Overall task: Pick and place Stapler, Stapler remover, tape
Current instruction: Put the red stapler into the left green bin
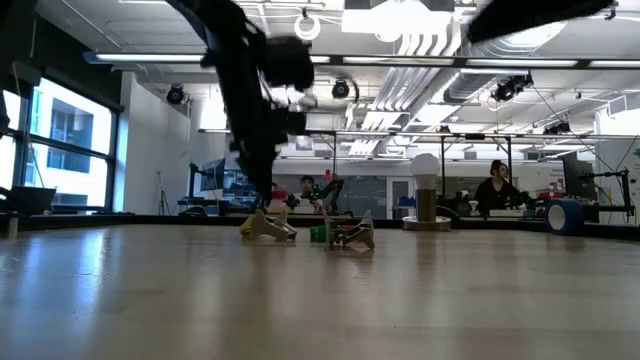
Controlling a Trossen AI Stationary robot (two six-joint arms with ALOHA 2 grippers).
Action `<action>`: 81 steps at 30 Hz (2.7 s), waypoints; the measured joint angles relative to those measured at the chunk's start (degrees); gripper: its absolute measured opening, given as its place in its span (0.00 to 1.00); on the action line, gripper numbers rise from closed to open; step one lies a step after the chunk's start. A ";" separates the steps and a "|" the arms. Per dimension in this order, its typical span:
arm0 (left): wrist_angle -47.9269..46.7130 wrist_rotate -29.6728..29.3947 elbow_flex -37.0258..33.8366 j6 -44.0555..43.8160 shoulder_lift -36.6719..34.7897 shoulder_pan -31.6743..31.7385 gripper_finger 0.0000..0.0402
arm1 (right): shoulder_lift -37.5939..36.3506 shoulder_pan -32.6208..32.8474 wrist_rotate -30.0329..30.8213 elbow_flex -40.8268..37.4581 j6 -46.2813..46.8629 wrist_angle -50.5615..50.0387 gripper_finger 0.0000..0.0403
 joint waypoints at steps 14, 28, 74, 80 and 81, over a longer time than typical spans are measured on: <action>17.64 -1.54 0.00 5.15 -13.92 -32.10 0.12 | -0.02 0.88 10.11 -0.01 -8.59 13.34 0.34; 23.16 -15.49 0.00 7.95 -7.75 -45.83 0.12 | 0.01 -2.45 -9.88 0.01 -29.13 35.71 0.48; 26.23 -24.04 0.00 10.47 -1.60 -45.65 0.12 | 7.45 -9.49 -12.49 0.01 -44.54 38.54 0.47; 26.23 -24.06 0.00 10.45 -1.60 -45.63 0.12 | 7.45 -9.57 -11.84 0.35 -45.74 39.74 0.41; 26.23 -24.06 0.02 10.45 -1.60 -45.63 0.12 | 7.45 -9.57 -12.02 0.62 -45.74 39.76 0.39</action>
